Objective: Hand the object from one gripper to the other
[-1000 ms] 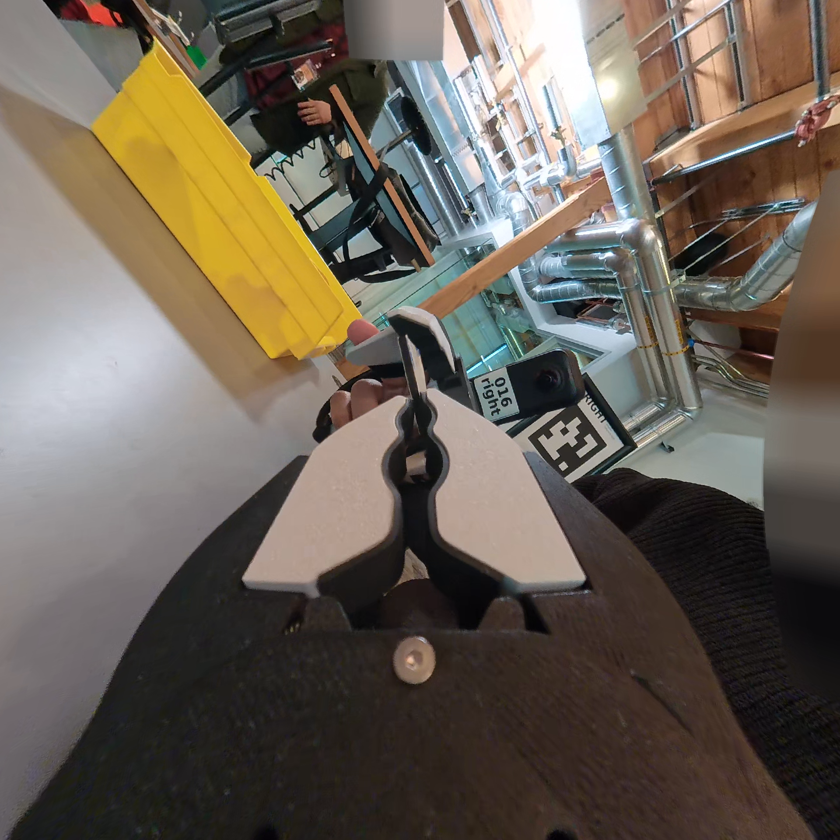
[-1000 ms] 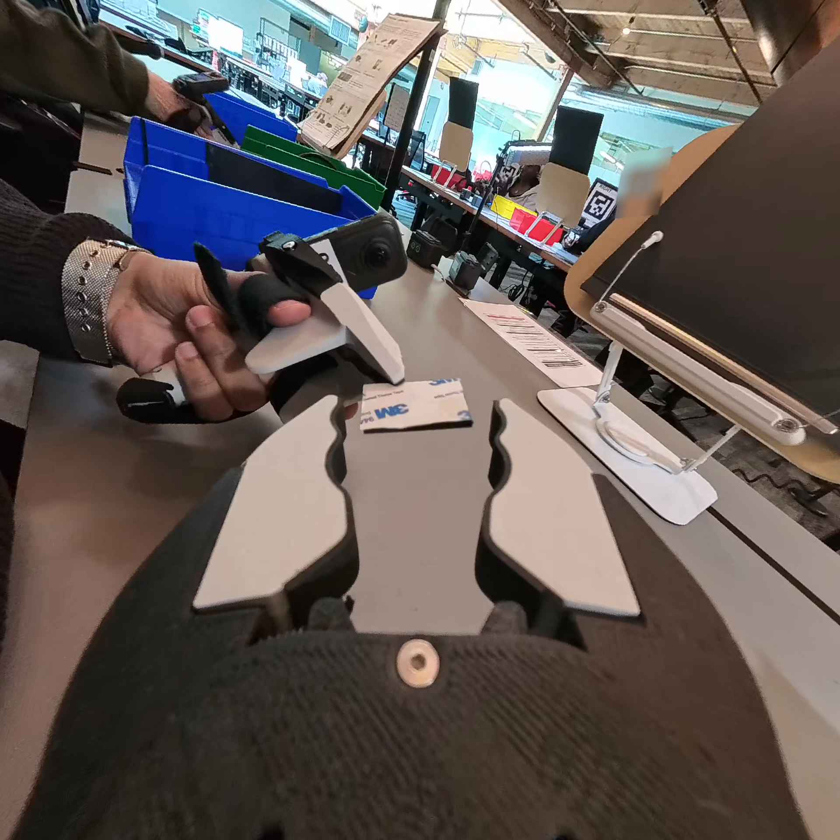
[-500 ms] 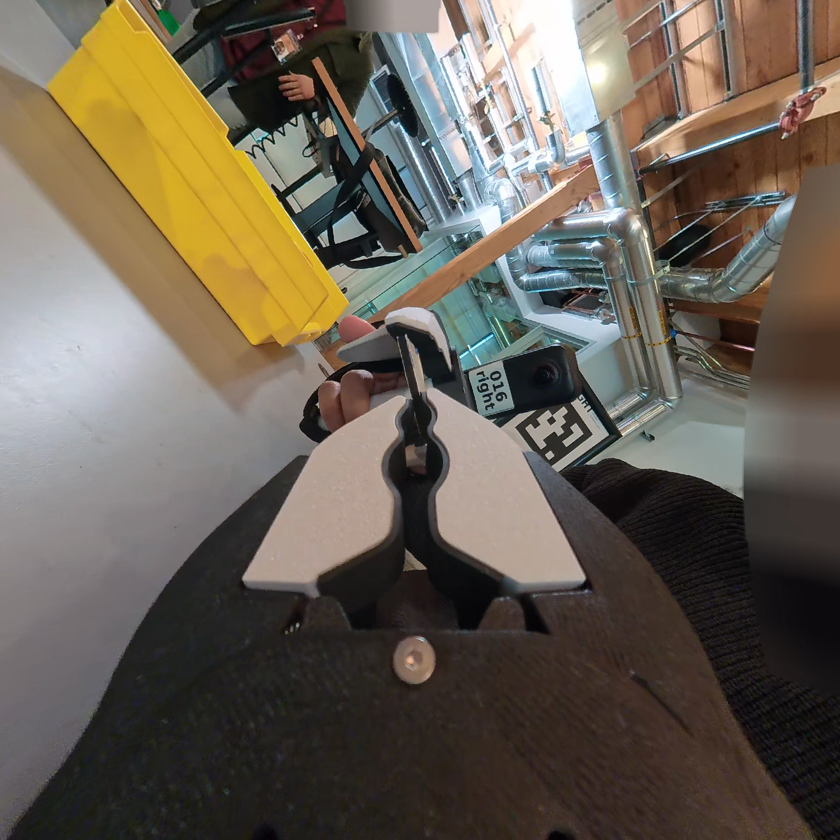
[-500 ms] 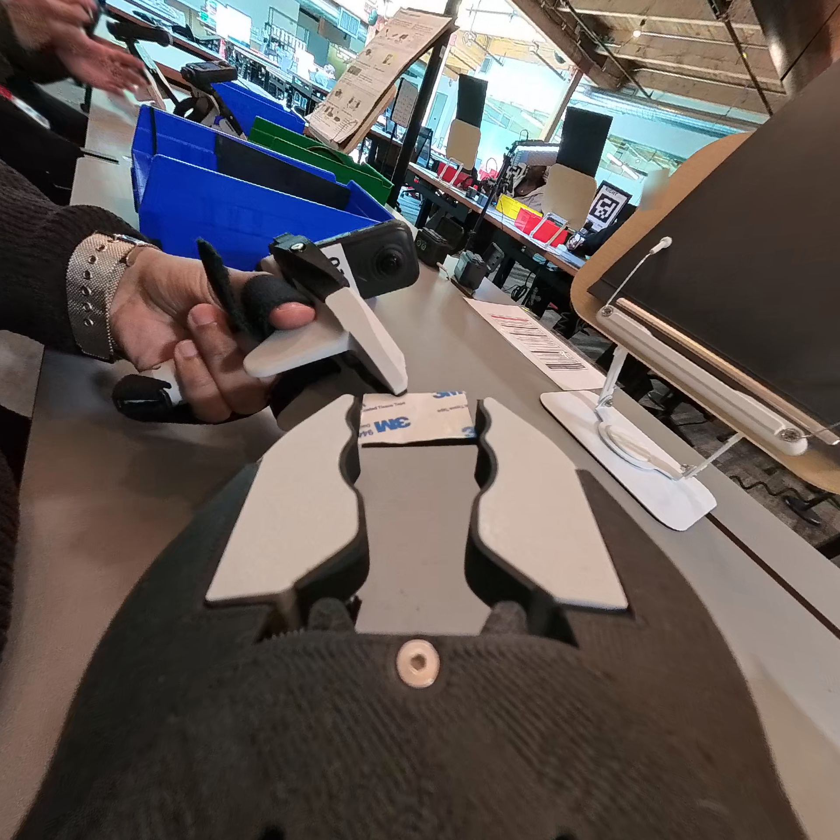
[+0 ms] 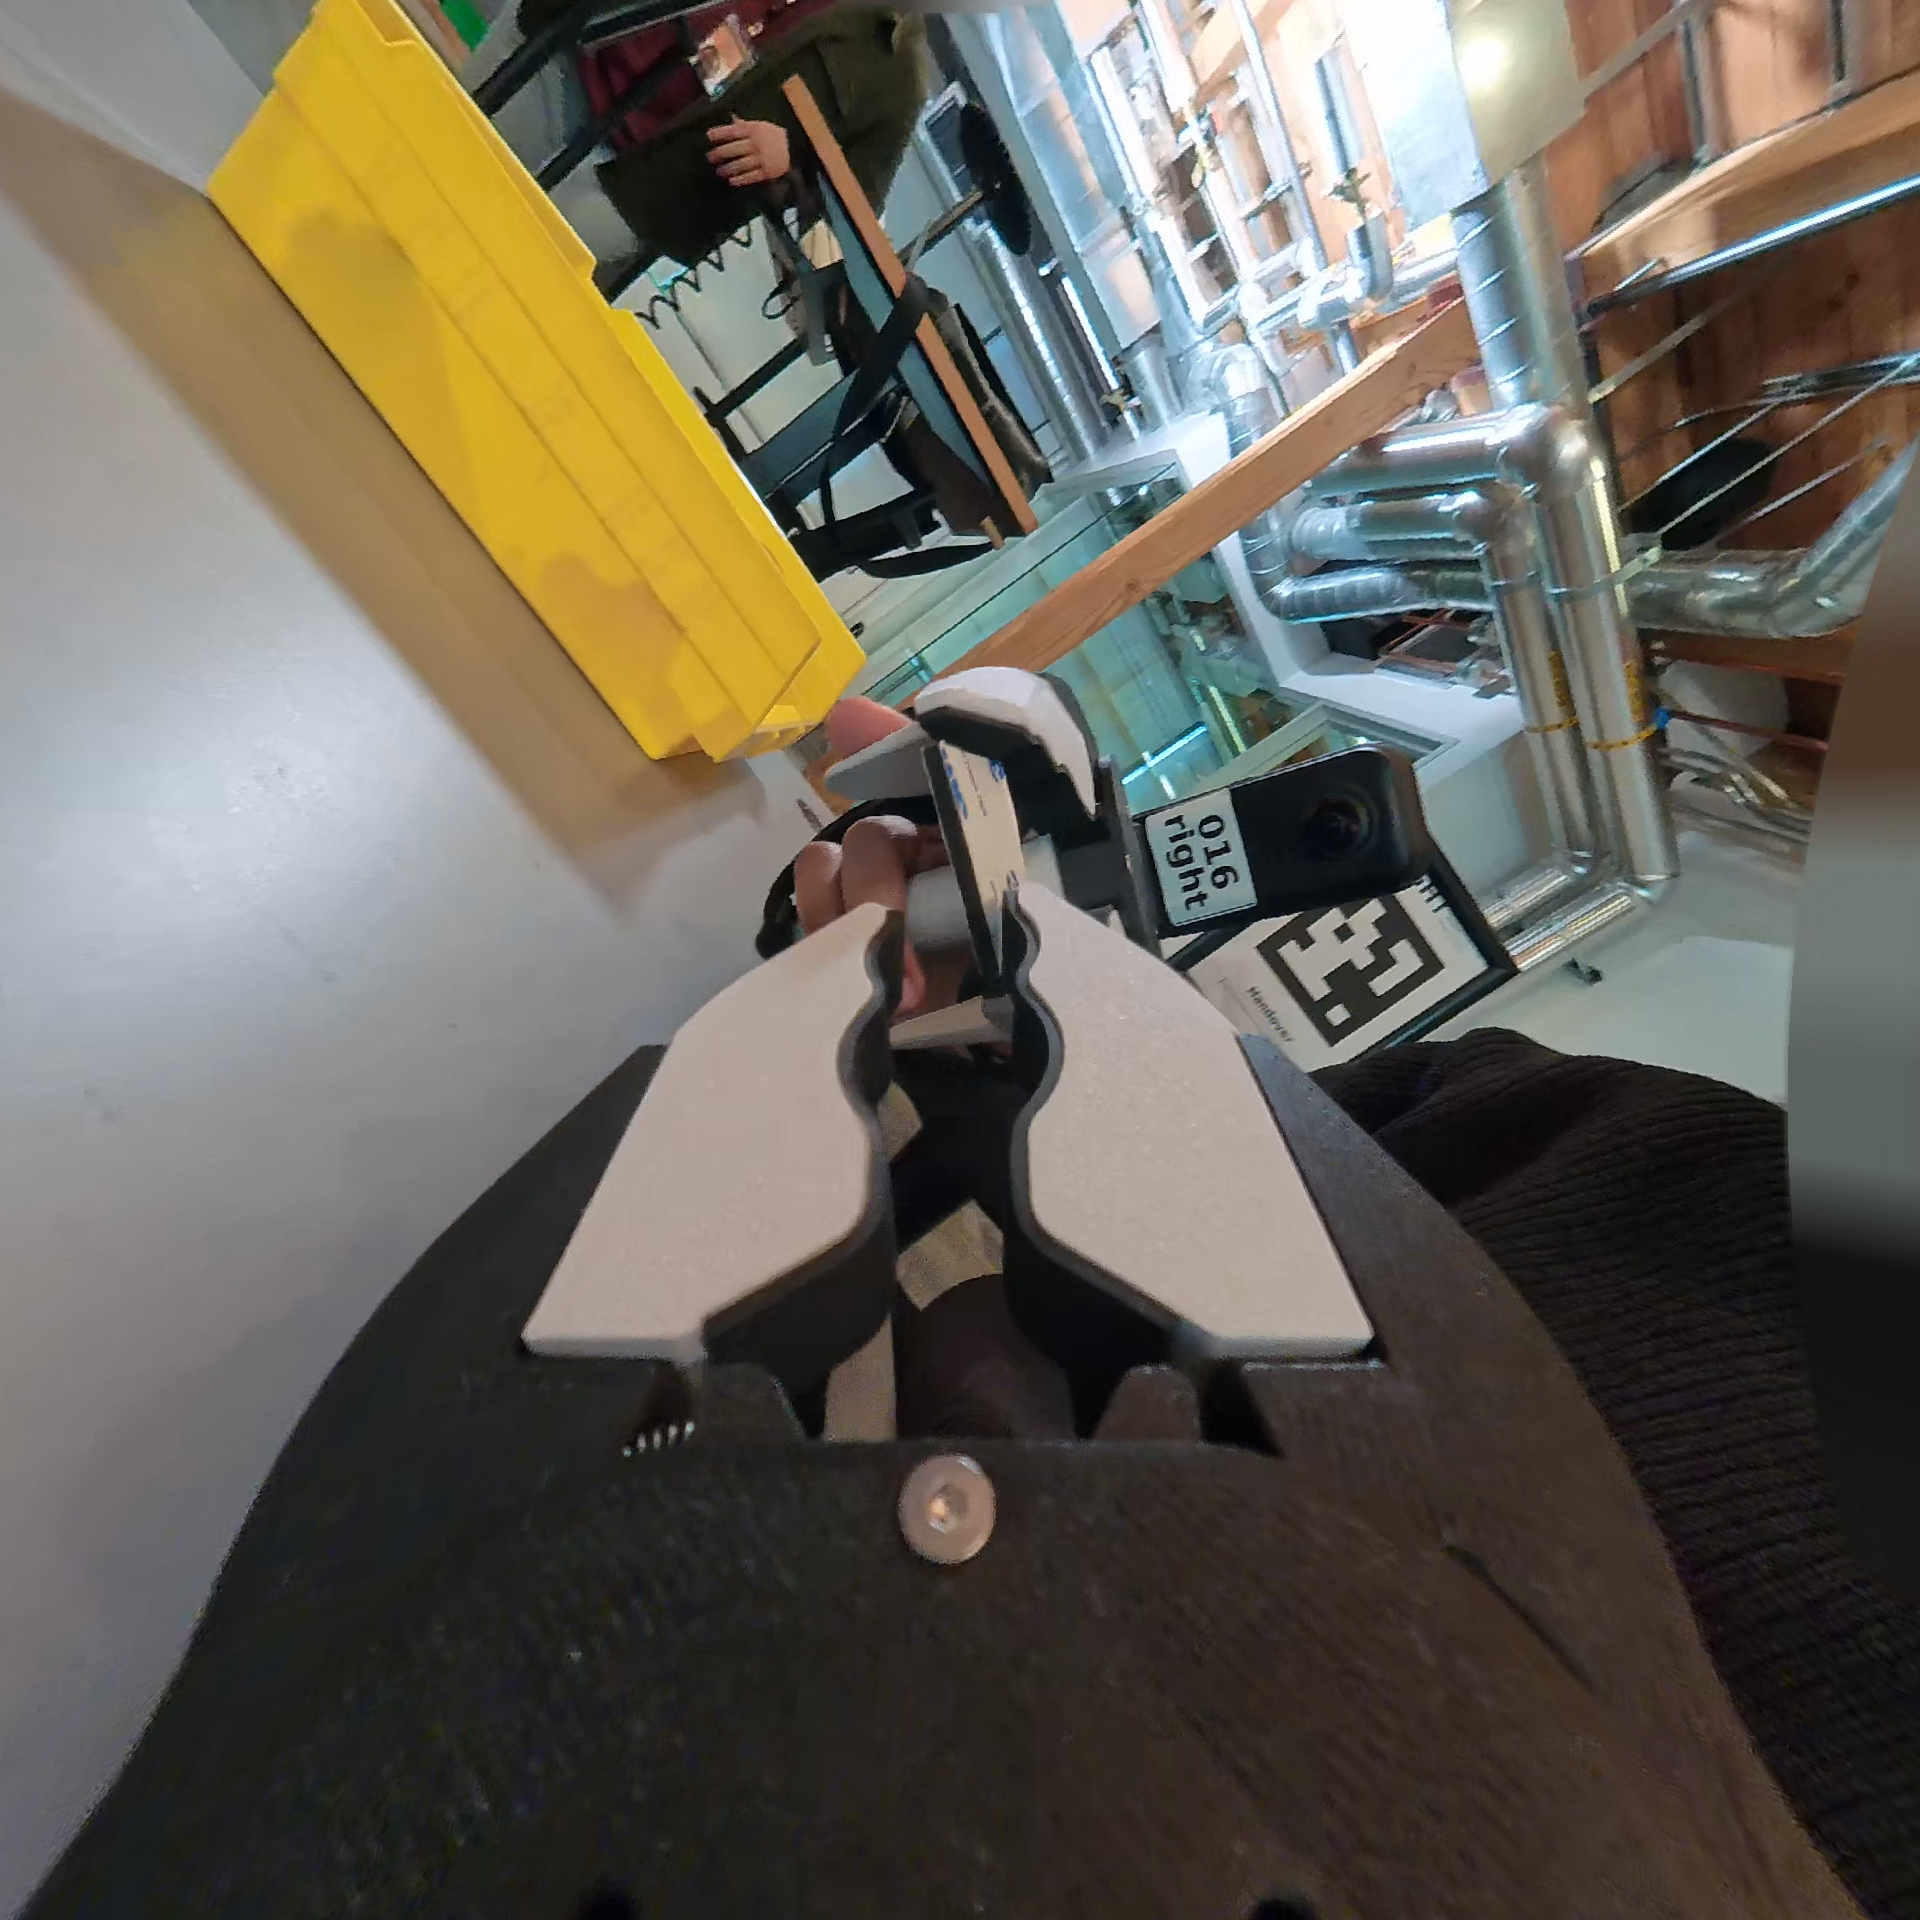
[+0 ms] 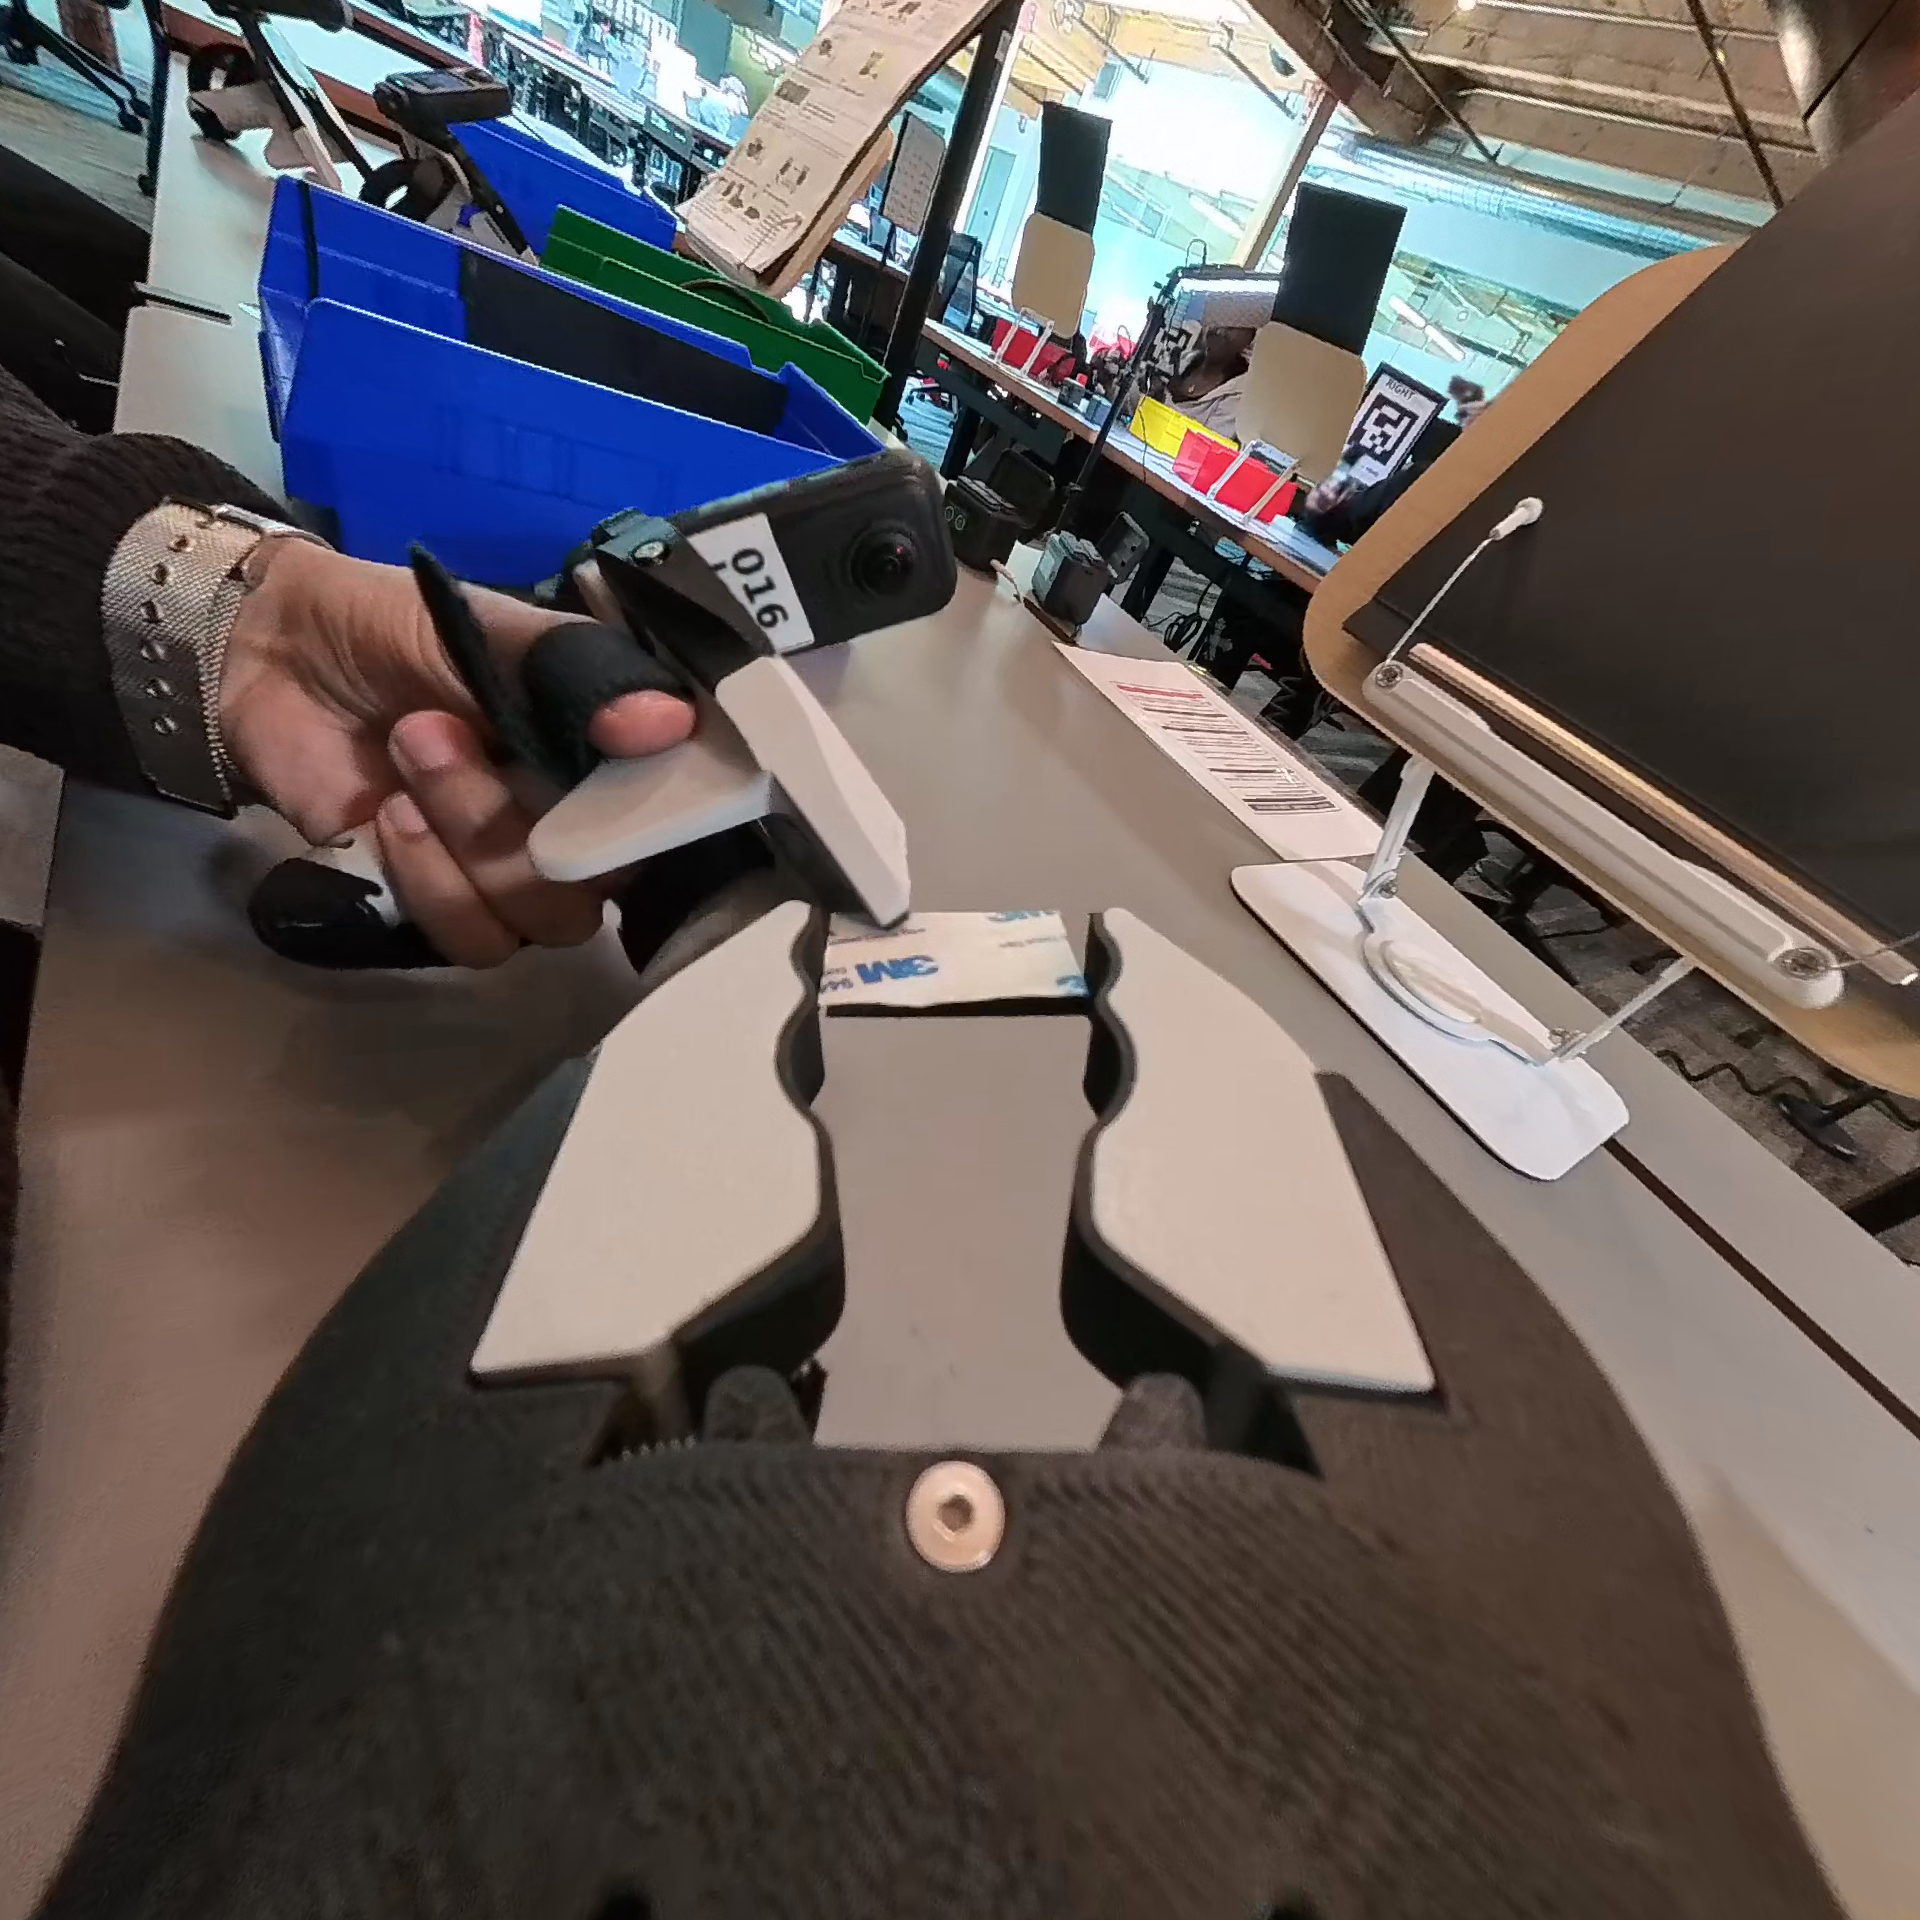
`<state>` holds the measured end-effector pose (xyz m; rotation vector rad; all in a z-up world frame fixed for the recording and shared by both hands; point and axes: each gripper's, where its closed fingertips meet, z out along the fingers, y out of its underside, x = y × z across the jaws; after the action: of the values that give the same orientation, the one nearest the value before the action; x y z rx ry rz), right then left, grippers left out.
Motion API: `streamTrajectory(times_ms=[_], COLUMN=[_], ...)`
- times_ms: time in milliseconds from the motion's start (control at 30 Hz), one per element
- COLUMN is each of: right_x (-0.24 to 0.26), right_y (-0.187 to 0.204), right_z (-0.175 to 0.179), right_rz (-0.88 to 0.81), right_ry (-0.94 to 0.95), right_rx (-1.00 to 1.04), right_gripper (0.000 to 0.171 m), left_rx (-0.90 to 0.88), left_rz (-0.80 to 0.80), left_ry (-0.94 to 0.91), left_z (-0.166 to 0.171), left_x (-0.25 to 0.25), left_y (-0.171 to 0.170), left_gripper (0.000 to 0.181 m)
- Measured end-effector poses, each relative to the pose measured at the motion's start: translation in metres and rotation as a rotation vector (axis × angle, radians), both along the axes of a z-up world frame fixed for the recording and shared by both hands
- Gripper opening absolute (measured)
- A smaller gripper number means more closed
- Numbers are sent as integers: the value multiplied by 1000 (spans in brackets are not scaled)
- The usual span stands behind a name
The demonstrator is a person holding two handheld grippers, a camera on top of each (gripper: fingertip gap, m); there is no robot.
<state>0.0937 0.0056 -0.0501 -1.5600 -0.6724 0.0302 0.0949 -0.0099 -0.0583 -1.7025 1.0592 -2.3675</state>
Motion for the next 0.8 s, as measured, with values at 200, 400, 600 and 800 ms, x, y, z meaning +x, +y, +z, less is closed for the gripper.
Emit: streamTrajectory(times_ms=[200,400,600,800], right_x=[6,18,23,18], right_y=[4,12,14,14], right_z=[-7,-27,-40,-48], right_rz=[-42,-133,-195,-228], right_ry=[-20,-108,-223,-430], right_rx=[-40,-126,-167,-148], right_gripper=[48,48,48,48], left_rx=[117,428,656,665], left_rz=[69,235,304,282], left_ry=[66,206,259,272], left_z=[-12,-35,-41,-44], left_x=[5,9,10,12], left_y=[5,24,26,17], left_gripper=[37,69,63,61])
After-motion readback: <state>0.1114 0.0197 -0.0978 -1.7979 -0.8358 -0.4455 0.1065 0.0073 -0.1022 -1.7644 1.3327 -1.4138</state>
